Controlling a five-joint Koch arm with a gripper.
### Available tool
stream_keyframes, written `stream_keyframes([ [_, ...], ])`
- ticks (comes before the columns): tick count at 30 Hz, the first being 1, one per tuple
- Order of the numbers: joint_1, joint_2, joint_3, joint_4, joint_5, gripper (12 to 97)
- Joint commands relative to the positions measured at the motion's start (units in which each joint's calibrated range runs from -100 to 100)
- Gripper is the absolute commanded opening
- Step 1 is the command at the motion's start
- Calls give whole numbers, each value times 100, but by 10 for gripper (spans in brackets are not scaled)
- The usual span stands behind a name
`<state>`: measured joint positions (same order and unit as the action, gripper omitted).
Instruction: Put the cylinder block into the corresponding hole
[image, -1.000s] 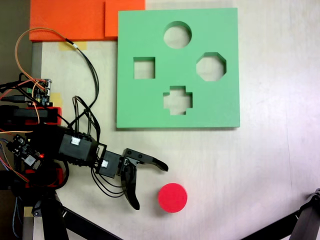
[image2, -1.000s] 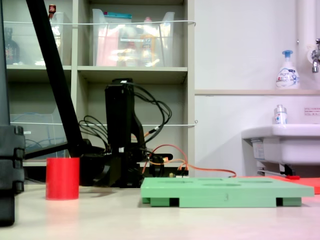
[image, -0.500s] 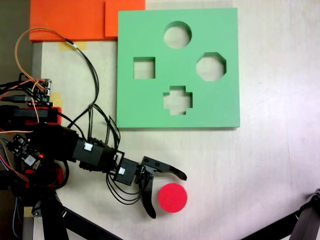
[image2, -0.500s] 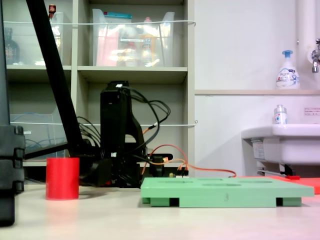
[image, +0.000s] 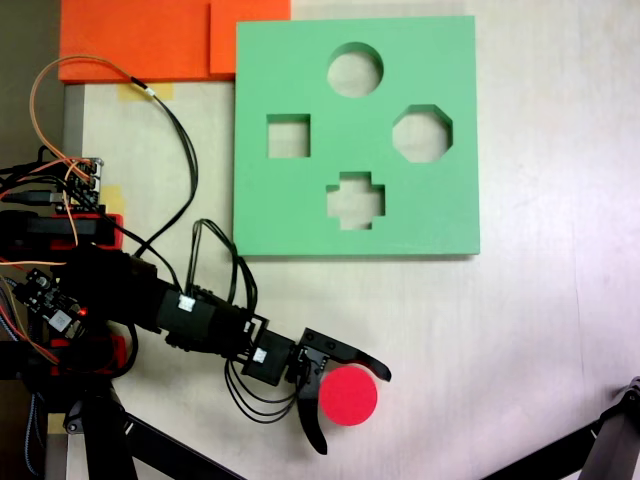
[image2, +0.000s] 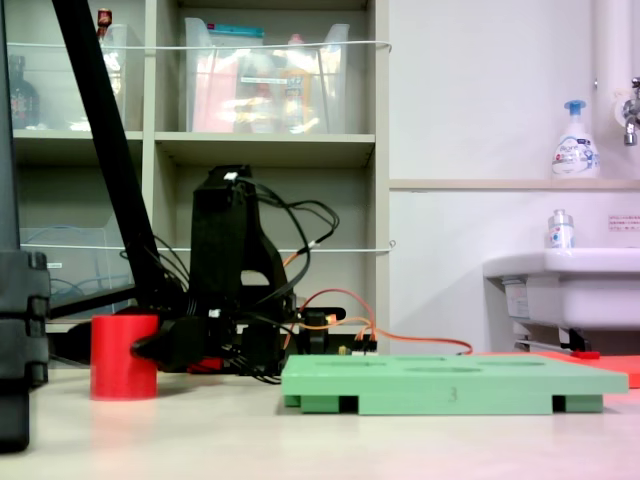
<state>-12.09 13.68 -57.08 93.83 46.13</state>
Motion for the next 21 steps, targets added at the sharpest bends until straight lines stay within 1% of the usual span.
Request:
stream_keyframes([
  [1,-24,57,214,328,29,781],
  [5,-29,140,294,318,34,779],
  [8,-24,154,294,318,34,746],
  [12,-24,210,294,318,34,674],
  [15,-20,224,294,328,34,673],
  [18,-10,224,274,337,34,644],
  [20,-10,224,264,357,34,584],
  [21,-10,224,264,357,34,570],
])
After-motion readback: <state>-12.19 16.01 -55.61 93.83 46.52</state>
